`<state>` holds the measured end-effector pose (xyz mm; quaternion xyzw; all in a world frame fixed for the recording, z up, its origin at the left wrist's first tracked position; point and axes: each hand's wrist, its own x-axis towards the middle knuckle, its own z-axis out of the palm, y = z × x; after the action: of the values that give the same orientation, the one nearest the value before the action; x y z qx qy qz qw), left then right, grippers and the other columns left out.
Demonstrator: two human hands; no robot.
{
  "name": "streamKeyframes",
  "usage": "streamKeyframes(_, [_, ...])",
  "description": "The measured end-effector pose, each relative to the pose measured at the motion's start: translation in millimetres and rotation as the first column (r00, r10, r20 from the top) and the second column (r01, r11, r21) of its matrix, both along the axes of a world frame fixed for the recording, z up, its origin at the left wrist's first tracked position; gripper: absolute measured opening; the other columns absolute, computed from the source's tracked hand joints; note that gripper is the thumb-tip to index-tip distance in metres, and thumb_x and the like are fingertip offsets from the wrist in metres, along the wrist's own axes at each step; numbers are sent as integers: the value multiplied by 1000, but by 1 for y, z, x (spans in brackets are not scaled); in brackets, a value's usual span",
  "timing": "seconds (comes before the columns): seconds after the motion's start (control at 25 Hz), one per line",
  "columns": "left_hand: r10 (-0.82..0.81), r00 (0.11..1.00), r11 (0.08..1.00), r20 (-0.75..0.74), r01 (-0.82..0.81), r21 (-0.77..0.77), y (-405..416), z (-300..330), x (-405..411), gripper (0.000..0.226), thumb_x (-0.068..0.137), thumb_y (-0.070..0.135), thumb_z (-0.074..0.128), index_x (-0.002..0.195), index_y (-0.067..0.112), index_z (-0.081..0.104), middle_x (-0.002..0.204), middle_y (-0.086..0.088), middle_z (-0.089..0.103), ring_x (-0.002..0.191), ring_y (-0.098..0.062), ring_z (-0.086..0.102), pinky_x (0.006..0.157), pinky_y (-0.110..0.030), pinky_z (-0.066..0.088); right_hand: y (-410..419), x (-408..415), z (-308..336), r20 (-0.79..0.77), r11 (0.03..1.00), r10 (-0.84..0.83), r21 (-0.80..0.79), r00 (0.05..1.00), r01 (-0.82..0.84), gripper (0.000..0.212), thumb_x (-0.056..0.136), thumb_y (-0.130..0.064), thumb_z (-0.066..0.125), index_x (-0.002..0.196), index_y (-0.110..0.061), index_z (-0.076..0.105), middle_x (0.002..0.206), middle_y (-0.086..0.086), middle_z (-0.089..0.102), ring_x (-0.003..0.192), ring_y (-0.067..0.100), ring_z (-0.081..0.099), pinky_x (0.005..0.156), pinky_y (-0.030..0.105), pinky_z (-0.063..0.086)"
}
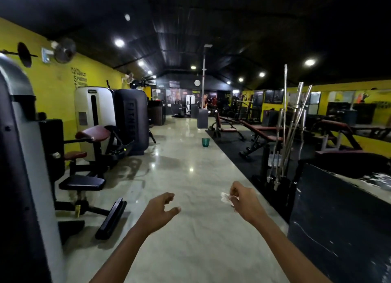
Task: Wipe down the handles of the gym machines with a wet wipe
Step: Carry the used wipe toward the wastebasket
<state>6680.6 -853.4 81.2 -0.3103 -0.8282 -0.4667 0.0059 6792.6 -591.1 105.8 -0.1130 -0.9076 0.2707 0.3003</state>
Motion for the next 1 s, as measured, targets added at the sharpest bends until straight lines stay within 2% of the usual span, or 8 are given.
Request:
streamKeyframes(0.28, [-6,1000,998,2,6,-57,108,-16,-194,52,81,29,73,126,11,56,120,-2,62,109,-10,56,89,-19,44,100,-201,-23,-16,995,7,-104,1000,-8,11,74,-1,68,66,-5,61,65,9,62,63,23,60,60,45,54])
streamKeyframes(0.44, [31,999,998,28,-29,-58,180,-26,-319,52,80,29,74,126,11,56,121,-3,62,110,-10,56,89,-19,43,176,-329,-34,14,993,21,-115,1000,-20,19,74,-2,69,61,-11,58,58,4,59,56,17,57,57,39,53])
streamKeyframes(0.52, [45,998,998,45,-43,-50,211,-20,-371,52,80,27,74,126,11,56,121,-3,62,110,-10,56,90,-19,43,212,-382,-30,10,991,21,-130,1000,-19,19,75,-1,68,61,-9,58,57,4,58,55,16,57,56,41,52])
streamKeyframes(0.6, [60,997,998,53,-58,-37,247,-15,-427,51,80,27,74,125,10,57,118,-3,62,108,-10,56,88,-18,43,252,-441,-22,-16,994,4,-107,1000,-6,17,74,-2,68,62,-7,59,58,6,60,56,19,60,56,42,52])
streamKeyframes(0.8, [63,996,998,70,-61,-23,326,-18,-562,52,79,28,75,125,12,57,119,-2,61,110,-11,56,87,-18,42,323,-571,-15,-10,997,36,-69,999,-36,11,76,-5,69,66,-7,63,63,3,62,62,16,59,61,31,49])
streamKeyframes(1.0, [57,997,998,47,-57,2,421,-24,-740,50,79,27,75,123,10,58,117,-3,61,107,-11,55,86,-20,43,417,-740,-23,-43,999,0,-52,999,-2,8,76,-1,66,70,-6,64,66,1,61,65,14,57,63,28,48])
